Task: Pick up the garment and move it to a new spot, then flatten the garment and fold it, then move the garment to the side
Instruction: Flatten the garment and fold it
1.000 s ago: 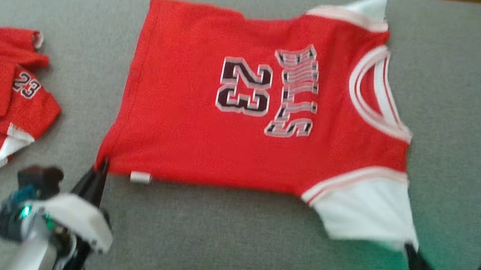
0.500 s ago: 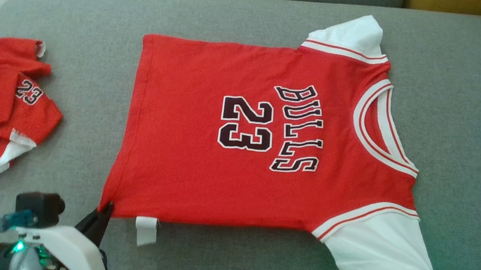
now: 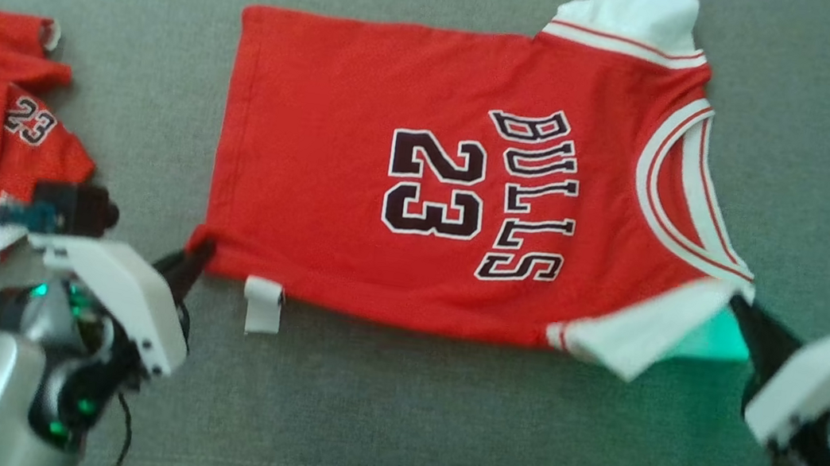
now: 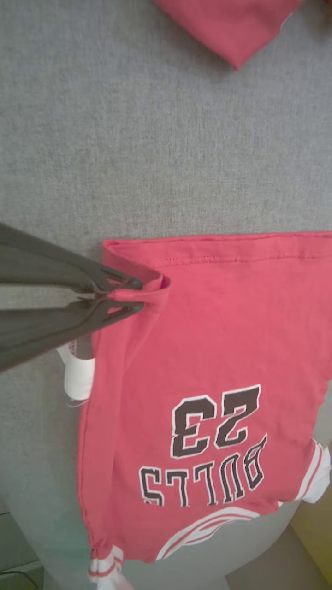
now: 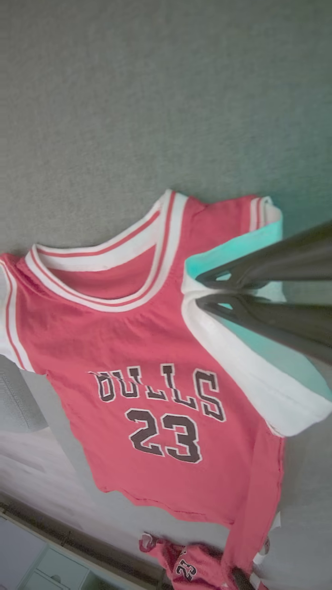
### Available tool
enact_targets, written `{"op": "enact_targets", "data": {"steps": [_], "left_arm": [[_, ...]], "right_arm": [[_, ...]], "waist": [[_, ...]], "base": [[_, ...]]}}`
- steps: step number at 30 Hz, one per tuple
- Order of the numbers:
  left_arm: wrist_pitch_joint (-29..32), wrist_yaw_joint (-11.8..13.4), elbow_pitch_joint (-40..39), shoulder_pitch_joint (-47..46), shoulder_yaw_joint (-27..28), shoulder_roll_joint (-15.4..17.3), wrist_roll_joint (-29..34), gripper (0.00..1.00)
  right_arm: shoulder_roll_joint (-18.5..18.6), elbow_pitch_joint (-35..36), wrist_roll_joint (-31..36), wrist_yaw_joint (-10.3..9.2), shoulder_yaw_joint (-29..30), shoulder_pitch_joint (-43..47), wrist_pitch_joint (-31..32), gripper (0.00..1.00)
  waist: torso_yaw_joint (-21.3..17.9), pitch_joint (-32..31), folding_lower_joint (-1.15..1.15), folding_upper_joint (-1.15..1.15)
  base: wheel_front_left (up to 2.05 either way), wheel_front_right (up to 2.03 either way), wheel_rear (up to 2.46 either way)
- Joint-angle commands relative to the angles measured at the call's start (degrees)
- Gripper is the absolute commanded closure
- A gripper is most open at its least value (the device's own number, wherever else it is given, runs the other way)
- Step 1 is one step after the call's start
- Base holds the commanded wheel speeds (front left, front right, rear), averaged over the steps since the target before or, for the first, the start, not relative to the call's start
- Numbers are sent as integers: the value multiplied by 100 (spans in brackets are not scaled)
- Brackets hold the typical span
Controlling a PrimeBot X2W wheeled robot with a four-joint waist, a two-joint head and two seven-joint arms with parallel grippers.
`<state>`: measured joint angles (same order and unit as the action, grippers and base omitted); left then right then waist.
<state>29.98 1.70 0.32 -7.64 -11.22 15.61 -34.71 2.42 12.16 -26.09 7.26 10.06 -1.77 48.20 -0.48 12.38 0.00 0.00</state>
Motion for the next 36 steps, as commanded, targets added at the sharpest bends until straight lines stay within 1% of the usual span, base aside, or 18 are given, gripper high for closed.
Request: {"op": "enact_targets", "data": {"steps": [1,6,10,11,12,13,14,15,19,21,25,27,30,32,36], "left_arm": [[74,-44,-57,-405,289,134,-83,100],[276,-166,543,-994,345,73,-380,100],[236,-293,979,-1310,354,5,-511,100],[179,-312,1075,-1378,346,7,-481,76],[137,-348,1171,-1430,324,-4,-469,45],[35,-364,1241,-1483,315,-3,-416,1],[-122,-363,1301,-1535,309,8,-319,0],[-229,-378,1370,-1561,292,-12,-276,0],[-937,-402,1504,-1619,262,-134,-37,0],[-1378,-392,1532,-1605,249,-202,116,0],[-2362,-271,1465,-1495,192,-273,571,0],[-2849,-187,1386,-1401,177,-303,779,0],[-3522,-85,1233,-1197,129,-327,1070,0],[-3900,-21,1114,-1027,70,-342,1250,0],[-4268,118,905,-613,-5,-391,1463,0]], "right_arm": [[115,45,18,23,-132,-442,-25,100],[238,-760,-68,23,-263,-1227,-354,100],[315,-1335,-155,23,-375,-1669,-813,100],[337,-1463,-194,23,-428,-1757,-952,100],[386,-1580,-210,23,-511,-1820,-1074,100],[465,-1640,-195,23,-632,-1880,-1263,75],[498,-1709,-220,23,-710,-1920,-1475,16],[546,-1790,-242,23,-822,-1936,-1637,0],[674,-1978,-242,23,-1059,-1916,-2588,0],[675,-2018,-226,23,-1101,-1842,-3080,0],[784,-1870,167,23,-1196,-1651,-4088,0],[796,-1737,392,23,-1199,-1532,-4483,0],[772,-1501,730,23,-1193,-1291,-4803,0],[748,-1365,923,23,-1149,-1074,-4842,0],[631,-998,1179,23,-1105,-593,-4846,0]], "waist": [[17,141,0,0],[23,334,0,0],[38,446,0,0],[42,471,0,0],[47,494,0,0],[53,520,0,0],[57,543,0,0],[59,555,0,0],[77,591,0,0],[83,590,0,0],[82,561,0,0],[73,519,0,0],[56,424,0,0],[59,348,0,0],[62,171,0,0]], "base": [[0,0,0],[0,0,0],[0,0,0],[0,0,0],[0,0,0],[0,0,0],[0,0,0],[0,0,0],[0,0,0],[0,0,0],[0,0,0],[0,0,0],[0,0,0],[0,0,0],[0,0,0]]}}
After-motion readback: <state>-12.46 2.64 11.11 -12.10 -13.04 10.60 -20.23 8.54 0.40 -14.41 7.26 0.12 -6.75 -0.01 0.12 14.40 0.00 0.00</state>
